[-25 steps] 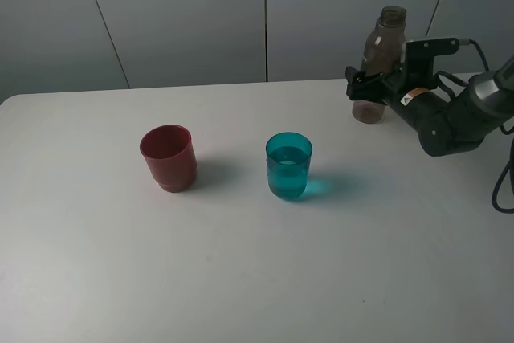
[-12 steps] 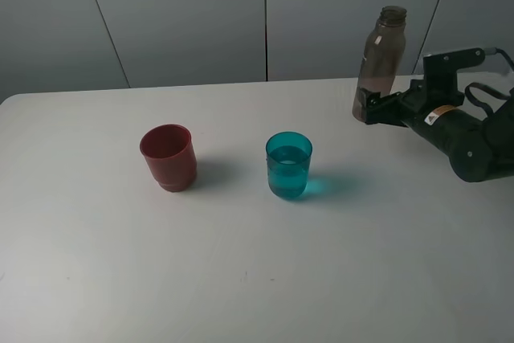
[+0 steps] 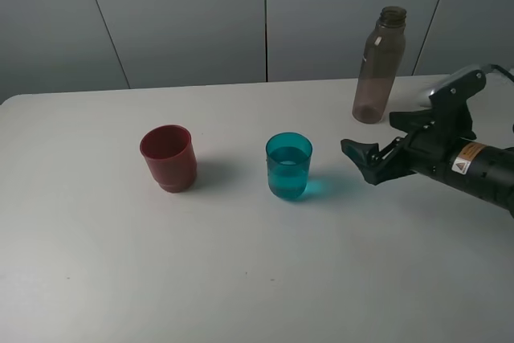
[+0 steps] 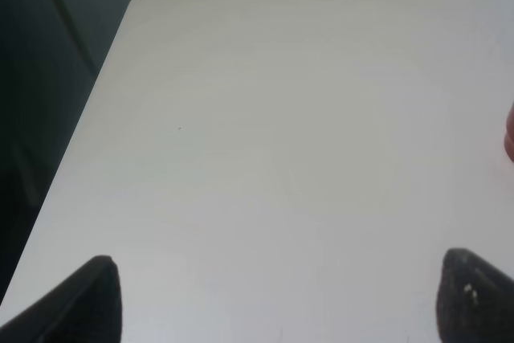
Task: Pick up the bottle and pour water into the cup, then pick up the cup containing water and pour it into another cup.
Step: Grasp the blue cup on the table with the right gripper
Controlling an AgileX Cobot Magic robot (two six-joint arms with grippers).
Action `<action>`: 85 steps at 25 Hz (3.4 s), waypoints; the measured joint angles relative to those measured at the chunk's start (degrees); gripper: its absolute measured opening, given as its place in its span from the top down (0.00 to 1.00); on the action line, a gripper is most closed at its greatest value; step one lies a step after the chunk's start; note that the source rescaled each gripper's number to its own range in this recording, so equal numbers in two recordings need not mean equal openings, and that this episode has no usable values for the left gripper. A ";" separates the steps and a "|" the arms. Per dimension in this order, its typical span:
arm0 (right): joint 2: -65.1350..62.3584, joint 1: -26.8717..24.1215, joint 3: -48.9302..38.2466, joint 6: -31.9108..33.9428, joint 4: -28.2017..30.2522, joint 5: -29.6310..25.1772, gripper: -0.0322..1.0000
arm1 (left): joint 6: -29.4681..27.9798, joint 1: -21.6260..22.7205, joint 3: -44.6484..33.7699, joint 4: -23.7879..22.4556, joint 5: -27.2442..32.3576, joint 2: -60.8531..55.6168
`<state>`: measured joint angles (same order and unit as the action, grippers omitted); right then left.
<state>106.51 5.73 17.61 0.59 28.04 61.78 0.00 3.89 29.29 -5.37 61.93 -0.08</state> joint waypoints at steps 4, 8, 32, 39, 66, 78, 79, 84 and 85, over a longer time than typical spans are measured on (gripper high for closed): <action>-0.23 0.00 -0.38 0.48 10.85 -3.68 0.01 | 0.00 0.00 0.00 0.00 0.00 0.00; -0.23 0.00 -0.38 0.74 17.08 -4.63 0.01 | 0.00 0.00 0.00 0.00 0.00 0.00; 13.33 2.70 12.62 2.15 27.81 -3.85 0.01 | 0.39 0.00 0.00 0.00 0.00 0.00; 14.80 2.82 16.05 2.25 30.84 -3.03 0.01 | 0.39 0.00 0.00 0.00 0.00 0.00; 14.90 4.94 20.80 1.21 32.56 -1.28 0.01 | 0.39 0.00 0.00 0.00 0.00 0.00; 14.90 6.25 20.80 6.84 32.97 0.43 0.01 | 0.39 0.00 0.00 0.00 0.00 0.00; 14.90 6.38 20.80 7.57 32.69 0.43 0.01 | 0.39 0.00 0.00 0.00 0.00 0.00; 14.90 8.75 20.80 8.63 30.47 0.30 0.01 | 0.39 0.00 0.00 0.00 0.00 0.00; 14.90 8.91 20.80 8.63 29.84 0.16 0.01 | 0.39 0.00 0.00 0.00 0.00 0.00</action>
<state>121.42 14.64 38.41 9.22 57.88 61.94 0.39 3.89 29.29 -5.37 61.93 -0.08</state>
